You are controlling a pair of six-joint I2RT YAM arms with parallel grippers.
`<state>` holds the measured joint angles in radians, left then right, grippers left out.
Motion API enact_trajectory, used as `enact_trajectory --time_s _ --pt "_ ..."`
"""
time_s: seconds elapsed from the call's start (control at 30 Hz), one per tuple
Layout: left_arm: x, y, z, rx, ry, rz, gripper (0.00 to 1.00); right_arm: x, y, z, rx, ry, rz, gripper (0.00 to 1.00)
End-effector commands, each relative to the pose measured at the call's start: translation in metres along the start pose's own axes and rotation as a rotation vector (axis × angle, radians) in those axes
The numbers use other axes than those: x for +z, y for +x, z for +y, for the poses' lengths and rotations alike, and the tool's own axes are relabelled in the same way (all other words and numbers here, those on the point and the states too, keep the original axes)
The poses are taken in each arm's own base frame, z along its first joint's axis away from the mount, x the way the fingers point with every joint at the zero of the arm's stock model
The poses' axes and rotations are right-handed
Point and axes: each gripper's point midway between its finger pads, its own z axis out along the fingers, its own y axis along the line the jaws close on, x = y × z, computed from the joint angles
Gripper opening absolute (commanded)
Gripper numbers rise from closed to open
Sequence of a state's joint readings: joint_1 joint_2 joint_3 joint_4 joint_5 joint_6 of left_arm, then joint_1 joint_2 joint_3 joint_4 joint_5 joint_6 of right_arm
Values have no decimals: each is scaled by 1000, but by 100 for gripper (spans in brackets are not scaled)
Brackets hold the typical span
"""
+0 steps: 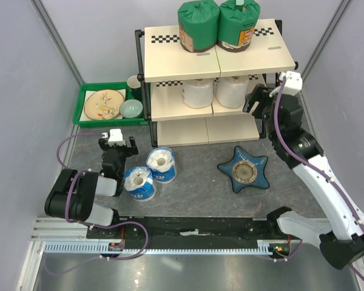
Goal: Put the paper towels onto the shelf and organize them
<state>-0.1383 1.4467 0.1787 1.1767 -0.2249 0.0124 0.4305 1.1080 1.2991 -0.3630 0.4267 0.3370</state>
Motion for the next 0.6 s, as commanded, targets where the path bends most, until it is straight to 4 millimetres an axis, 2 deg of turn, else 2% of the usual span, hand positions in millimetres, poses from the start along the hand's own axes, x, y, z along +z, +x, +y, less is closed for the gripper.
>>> enact_trajectory --time_s 0.0,0.07,0.23,0.57 --pt "5 -16 1 -2 -5 -55 99 -6 7 -24 78 77 -97 79" --pt "5 -16 1 -2 -5 -55 99 -2 12 -33 88 118 -104 82" --pt "5 -16 2 -2 -6 -54 99 22 24 -39 96 137 -92 84" --pt "5 -16 1 -2 -5 -55 99 56 23 -52 88 187 -99 85"
